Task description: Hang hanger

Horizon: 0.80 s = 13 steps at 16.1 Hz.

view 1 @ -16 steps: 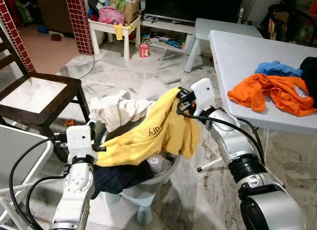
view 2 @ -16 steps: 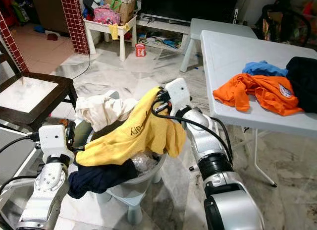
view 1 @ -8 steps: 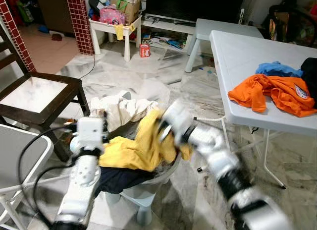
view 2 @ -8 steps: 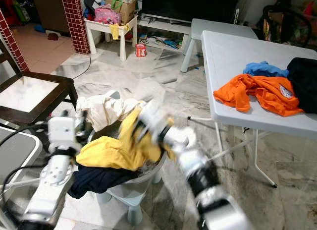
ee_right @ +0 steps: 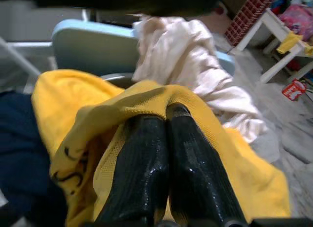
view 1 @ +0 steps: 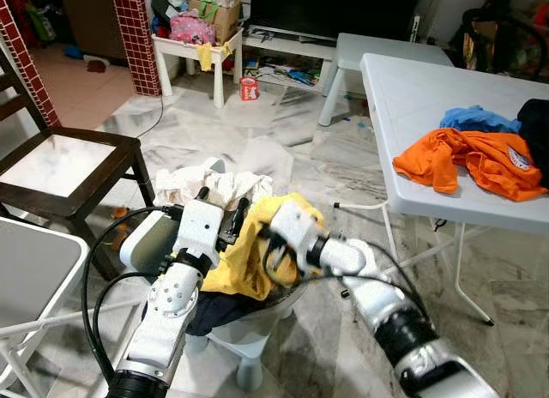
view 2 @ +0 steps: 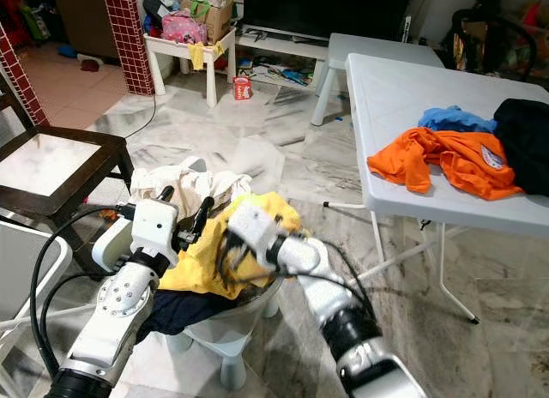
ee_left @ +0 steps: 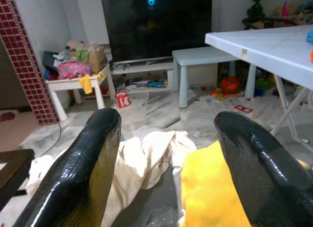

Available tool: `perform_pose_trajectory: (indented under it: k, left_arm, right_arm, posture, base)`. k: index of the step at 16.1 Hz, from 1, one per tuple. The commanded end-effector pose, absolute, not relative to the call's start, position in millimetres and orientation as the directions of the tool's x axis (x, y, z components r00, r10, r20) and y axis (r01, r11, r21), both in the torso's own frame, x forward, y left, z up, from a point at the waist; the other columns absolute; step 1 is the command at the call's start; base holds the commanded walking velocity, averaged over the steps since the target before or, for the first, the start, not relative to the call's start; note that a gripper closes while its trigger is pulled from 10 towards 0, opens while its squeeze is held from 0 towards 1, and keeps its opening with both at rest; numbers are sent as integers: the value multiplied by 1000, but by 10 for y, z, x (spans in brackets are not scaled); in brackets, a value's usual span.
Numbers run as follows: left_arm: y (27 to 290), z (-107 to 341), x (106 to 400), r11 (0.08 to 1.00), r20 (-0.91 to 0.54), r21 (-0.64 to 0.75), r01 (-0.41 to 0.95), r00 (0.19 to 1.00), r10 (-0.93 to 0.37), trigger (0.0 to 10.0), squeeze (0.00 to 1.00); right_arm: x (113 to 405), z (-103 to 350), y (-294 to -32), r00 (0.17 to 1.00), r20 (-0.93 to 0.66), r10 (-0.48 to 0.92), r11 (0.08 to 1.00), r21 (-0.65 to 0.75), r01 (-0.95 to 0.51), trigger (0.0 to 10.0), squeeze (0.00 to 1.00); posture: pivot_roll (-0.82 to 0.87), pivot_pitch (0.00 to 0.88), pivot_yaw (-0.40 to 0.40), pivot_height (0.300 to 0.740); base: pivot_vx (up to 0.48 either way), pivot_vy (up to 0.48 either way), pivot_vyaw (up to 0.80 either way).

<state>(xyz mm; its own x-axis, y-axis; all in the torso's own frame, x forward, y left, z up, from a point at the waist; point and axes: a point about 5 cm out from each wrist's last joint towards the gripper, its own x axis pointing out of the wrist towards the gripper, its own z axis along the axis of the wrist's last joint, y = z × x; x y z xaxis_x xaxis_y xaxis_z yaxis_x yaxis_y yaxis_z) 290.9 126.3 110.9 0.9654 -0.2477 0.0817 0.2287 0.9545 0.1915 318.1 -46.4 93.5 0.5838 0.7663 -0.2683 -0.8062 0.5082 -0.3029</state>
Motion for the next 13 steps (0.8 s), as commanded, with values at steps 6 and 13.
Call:
perform_pose_trajectory:
  k: [6, 13]
  left_arm:
    - [1238, 1068, 2822, 896, 28, 194, 401, 910, -413, 10000, 0]
    - [1363, 805, 2542, 740, -155, 330, 586, 807, -569, 10000, 0]
  right_arm:
    - [3340, 1116, -457, 711, -169, 683, 600, -424, -678, 10000, 0]
    - [3517, 1282, -549, 791, -100, 603, 683, -447, -578, 10000, 0]
  posture:
    - [49, 0, -73, 740]
    - [61, 0, -71, 740]
  base:
    - [0, 0, 0]
    - [0, 0, 0]
